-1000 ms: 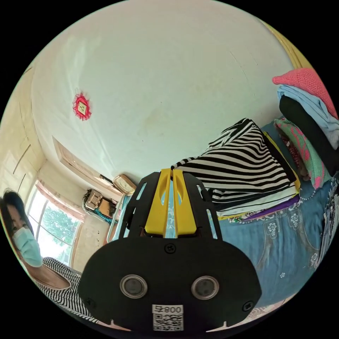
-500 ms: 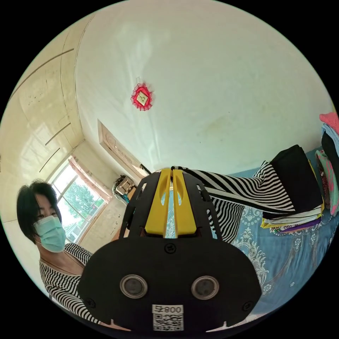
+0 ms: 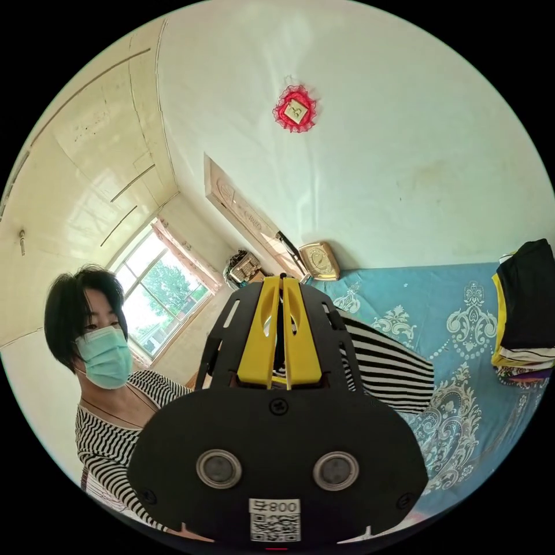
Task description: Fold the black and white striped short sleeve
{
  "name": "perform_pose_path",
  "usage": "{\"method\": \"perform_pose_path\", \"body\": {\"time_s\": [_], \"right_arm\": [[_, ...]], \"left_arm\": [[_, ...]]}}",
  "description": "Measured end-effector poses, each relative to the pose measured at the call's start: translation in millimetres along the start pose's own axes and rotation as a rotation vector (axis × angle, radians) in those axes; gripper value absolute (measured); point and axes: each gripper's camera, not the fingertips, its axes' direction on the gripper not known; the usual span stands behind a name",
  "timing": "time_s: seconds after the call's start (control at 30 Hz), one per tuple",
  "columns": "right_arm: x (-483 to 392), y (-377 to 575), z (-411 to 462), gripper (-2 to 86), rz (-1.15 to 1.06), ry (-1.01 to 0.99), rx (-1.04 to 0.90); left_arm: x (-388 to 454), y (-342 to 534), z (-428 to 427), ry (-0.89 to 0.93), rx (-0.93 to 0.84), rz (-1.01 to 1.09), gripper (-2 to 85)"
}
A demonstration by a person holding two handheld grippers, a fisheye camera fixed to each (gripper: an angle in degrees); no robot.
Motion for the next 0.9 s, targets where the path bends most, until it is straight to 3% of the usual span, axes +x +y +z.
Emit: {"method": "perform_pose_path", "body": {"time_s": [0.4, 0.67, 0.9], "right_arm": [[-29, 54, 5, 0.2, -0.02, -0.198, -0.004], [-73, 81, -18, 0.3, -0.124, -0.249, 0.037], [-107, 102, -27, 0.3, -0.202, -0.211, 0.027]], "left_arm": [[50, -12, -160, -0.115, 0.265, -0.016, 0.3], [112, -47, -286, -0.241, 0.514, 0.137, 0.0], [167, -72, -323, -0.317, 0.535, 0.281, 0.1]]}}
